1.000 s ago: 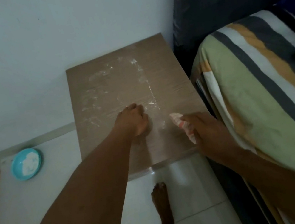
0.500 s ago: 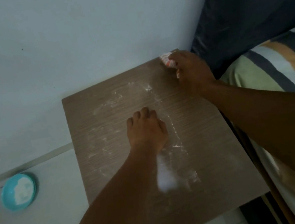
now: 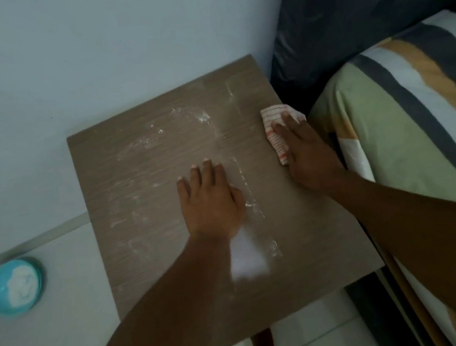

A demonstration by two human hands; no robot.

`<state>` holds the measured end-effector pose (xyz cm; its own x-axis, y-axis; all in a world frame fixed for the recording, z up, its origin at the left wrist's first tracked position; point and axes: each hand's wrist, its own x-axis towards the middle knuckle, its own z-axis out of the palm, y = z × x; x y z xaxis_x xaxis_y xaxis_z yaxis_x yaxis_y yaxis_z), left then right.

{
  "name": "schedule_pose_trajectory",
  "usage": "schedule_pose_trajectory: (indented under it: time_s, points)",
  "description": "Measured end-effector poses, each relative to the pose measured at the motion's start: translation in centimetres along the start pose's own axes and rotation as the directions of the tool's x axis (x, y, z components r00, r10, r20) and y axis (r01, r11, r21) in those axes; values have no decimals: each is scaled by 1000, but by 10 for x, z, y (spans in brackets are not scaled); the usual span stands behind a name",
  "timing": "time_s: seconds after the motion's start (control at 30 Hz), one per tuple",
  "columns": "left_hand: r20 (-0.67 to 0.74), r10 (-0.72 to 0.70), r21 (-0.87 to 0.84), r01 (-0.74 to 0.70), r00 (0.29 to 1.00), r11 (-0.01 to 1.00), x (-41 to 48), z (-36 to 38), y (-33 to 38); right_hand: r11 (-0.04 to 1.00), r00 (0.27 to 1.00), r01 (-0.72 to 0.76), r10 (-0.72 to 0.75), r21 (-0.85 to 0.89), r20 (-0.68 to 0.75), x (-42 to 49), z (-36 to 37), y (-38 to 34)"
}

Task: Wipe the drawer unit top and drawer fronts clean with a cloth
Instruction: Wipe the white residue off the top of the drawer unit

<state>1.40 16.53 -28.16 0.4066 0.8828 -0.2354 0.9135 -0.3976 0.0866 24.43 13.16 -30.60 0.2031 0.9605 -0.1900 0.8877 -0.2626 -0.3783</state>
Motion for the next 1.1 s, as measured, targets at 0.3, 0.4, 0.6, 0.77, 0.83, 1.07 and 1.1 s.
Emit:
schedule_pose_trajectory:
  time_s: [0.3, 0.4, 0.6, 0.77, 0.83, 1.07, 1.1]
  points:
    - [48, -29, -92, 33, 998, 995, -45, 5, 16, 998, 998, 61, -60, 17, -19, -151, 11, 22]
    - [73, -28, -119, 37, 997, 992, -43, 1, 14, 994, 995, 94, -93, -56, 29, -197, 12, 30]
    - [129, -39, -140, 57, 991, 988, -54, -4, 18, 958, 963, 92, -155, -271, -220, -251, -5, 25]
    - [126, -22, -117, 37, 992, 992, -53, -12, 11, 976, 899, 153, -203, -156, -388, -209, -32, -2]
    - [137, -24, -115, 40, 990, 993, -44, -17, 5, 985, 894, 163, -171, -56, -414, -165, -45, -26]
    - [127, 42, -72, -33, 991, 997, -1, -34, -18, 994, 918, 103, -103, -21, -383, 12, -79, -93]
    - [128, 56, -60, -49, 990, 997, 3, -34, -21, 995, 919, 97, -101, -30, -380, 38, -81, -99]
